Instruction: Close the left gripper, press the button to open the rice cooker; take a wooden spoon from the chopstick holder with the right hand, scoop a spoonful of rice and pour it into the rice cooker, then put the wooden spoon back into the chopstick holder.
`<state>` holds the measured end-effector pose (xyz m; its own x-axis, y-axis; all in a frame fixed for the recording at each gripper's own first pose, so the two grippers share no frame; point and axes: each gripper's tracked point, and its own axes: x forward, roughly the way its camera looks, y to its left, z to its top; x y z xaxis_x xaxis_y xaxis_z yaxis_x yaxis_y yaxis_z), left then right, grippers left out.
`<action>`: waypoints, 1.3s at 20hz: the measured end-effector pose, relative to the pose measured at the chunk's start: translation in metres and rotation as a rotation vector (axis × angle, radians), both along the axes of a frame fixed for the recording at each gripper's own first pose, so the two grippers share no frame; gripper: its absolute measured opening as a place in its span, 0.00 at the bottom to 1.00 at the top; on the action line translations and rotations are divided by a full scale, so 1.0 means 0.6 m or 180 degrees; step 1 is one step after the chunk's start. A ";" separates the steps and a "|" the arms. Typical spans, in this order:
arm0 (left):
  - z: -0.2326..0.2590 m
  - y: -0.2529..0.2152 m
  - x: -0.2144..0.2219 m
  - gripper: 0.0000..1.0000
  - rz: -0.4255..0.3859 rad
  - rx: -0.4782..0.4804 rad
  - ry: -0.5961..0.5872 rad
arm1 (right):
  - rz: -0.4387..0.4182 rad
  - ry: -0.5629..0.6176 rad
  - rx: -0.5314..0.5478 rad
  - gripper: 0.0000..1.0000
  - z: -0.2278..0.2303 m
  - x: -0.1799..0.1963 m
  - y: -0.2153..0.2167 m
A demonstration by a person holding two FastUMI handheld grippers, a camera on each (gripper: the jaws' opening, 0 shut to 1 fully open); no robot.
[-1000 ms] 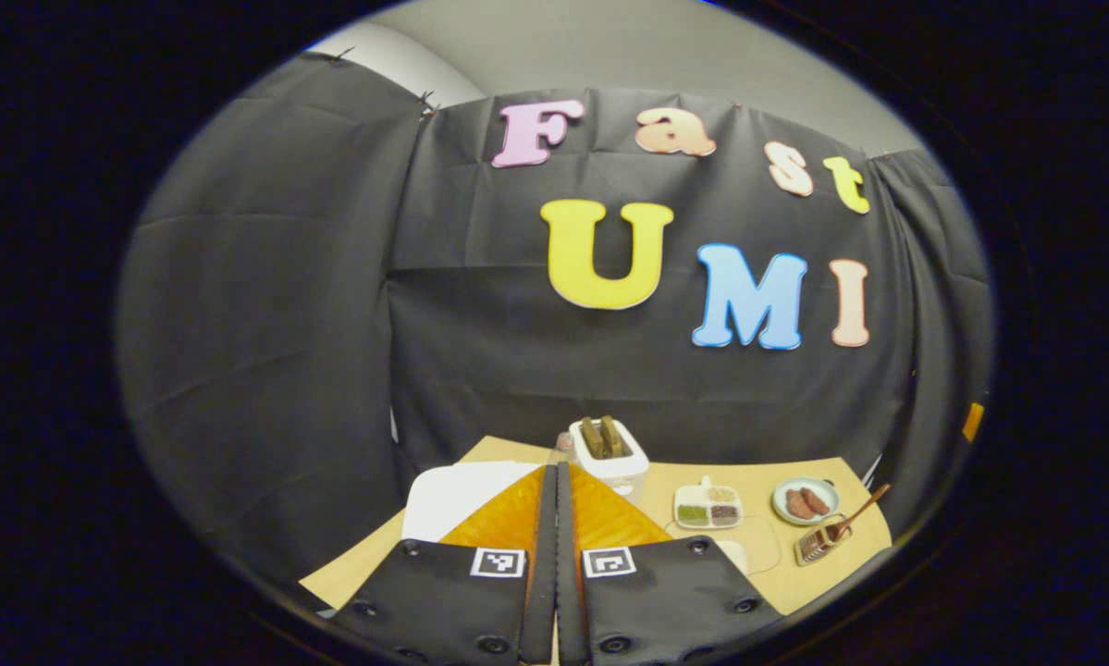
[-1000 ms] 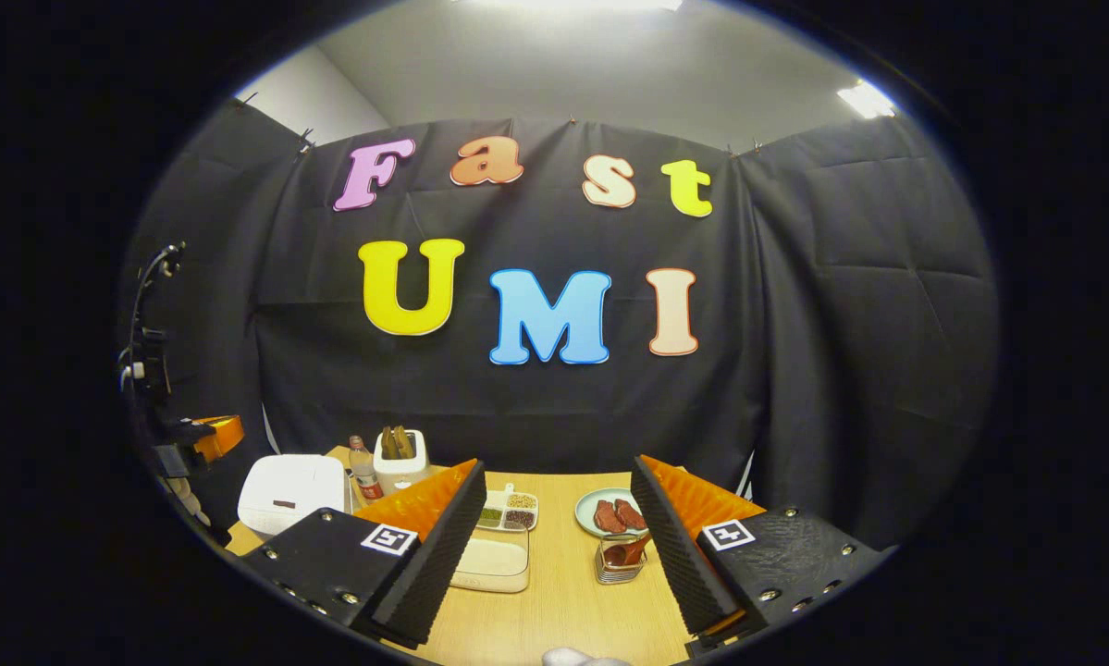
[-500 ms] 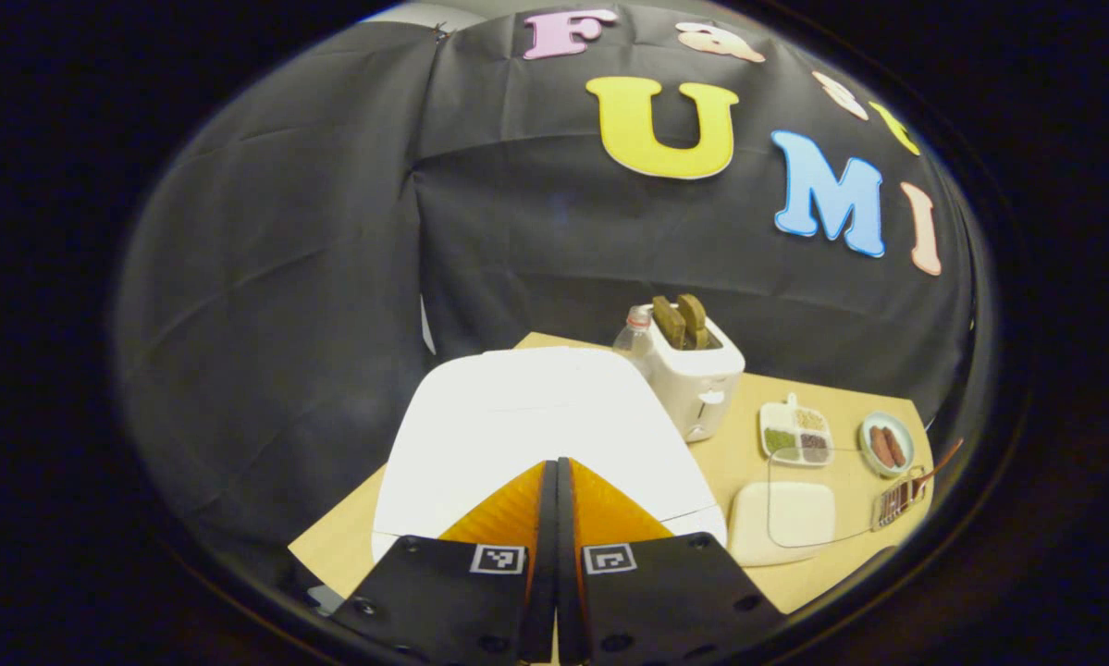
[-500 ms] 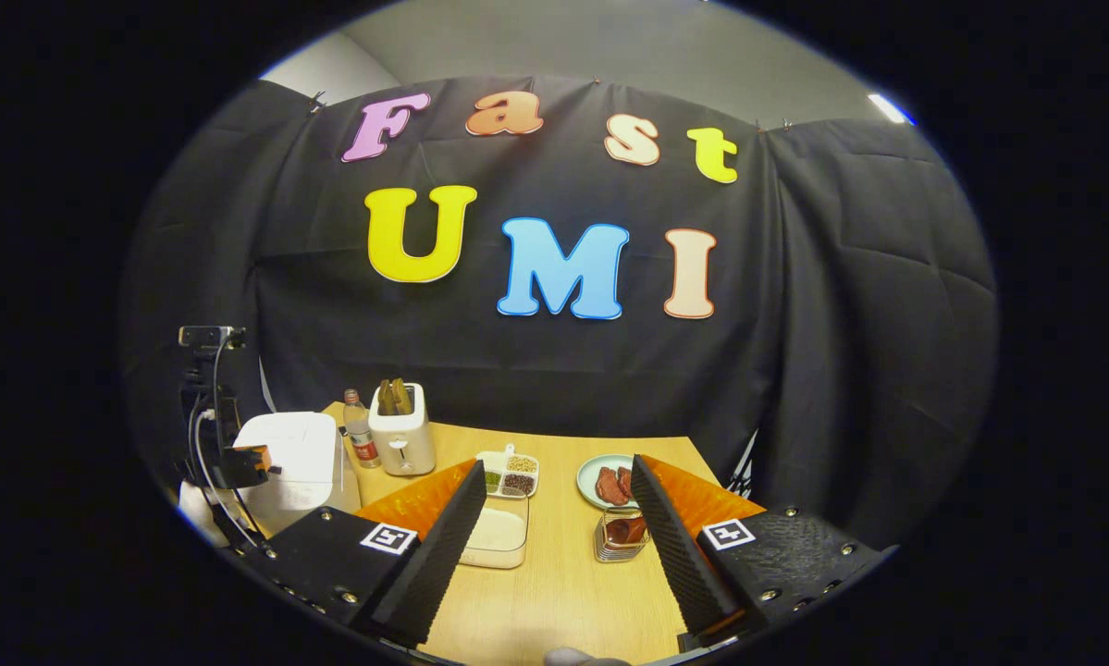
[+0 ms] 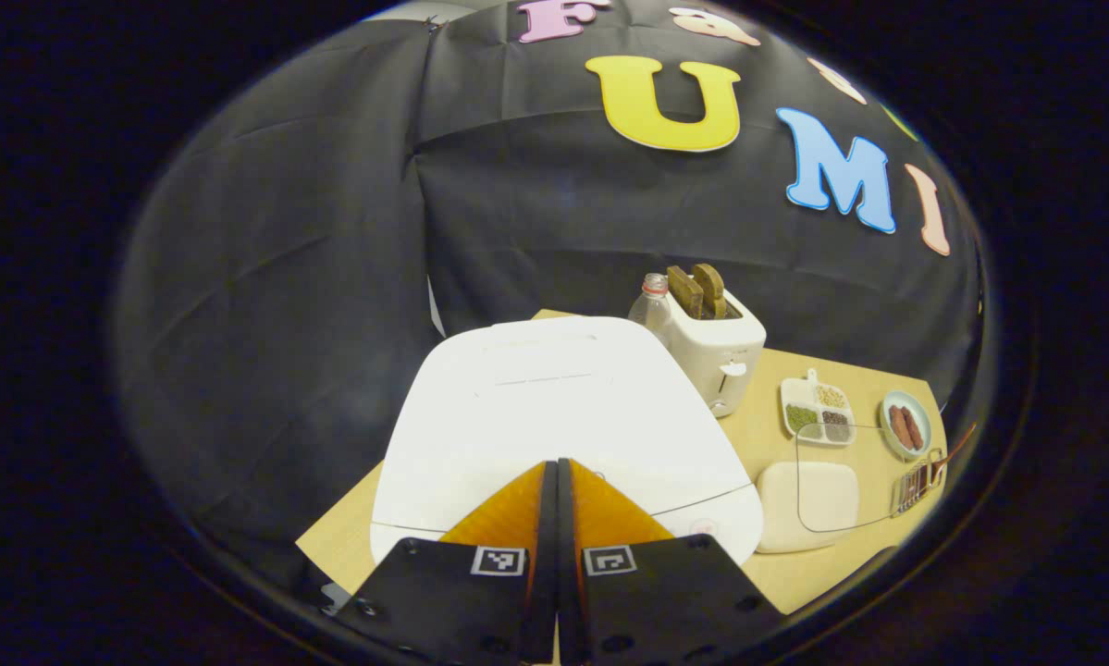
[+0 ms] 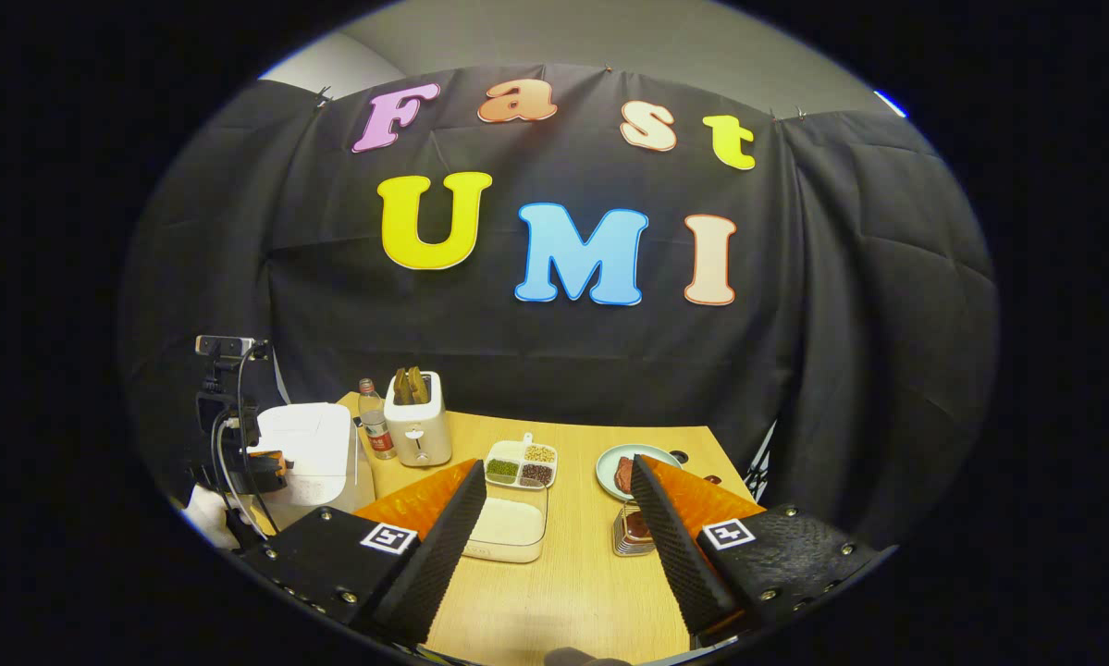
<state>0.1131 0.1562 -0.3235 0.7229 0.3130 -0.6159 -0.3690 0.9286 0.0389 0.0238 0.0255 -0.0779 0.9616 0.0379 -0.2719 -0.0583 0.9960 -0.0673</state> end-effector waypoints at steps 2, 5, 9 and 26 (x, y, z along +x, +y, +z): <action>0.001 0.004 0.005 0.10 -0.0024 -0.0001 -0.0010 | 0.0019 0.0004 0.0032 0.96 -0.003 0.001 0.003; 0.008 0.005 0.008 0.10 -0.0070 0.0053 -0.0054 | 0.0030 0.0016 0.0067 0.96 -0.006 -0.001 0.004; 0.058 0.001 0.020 0.09 -0.0276 0.0446 -0.0319 | 0.0048 -0.0048 0.0061 0.96 0.000 -0.012 0.002; 0.435 -0.152 -0.143 0.50 -0.0883 0.0844 -0.2217 | -0.0410 -0.0517 0.0162 0.96 0.009 -0.036 -0.106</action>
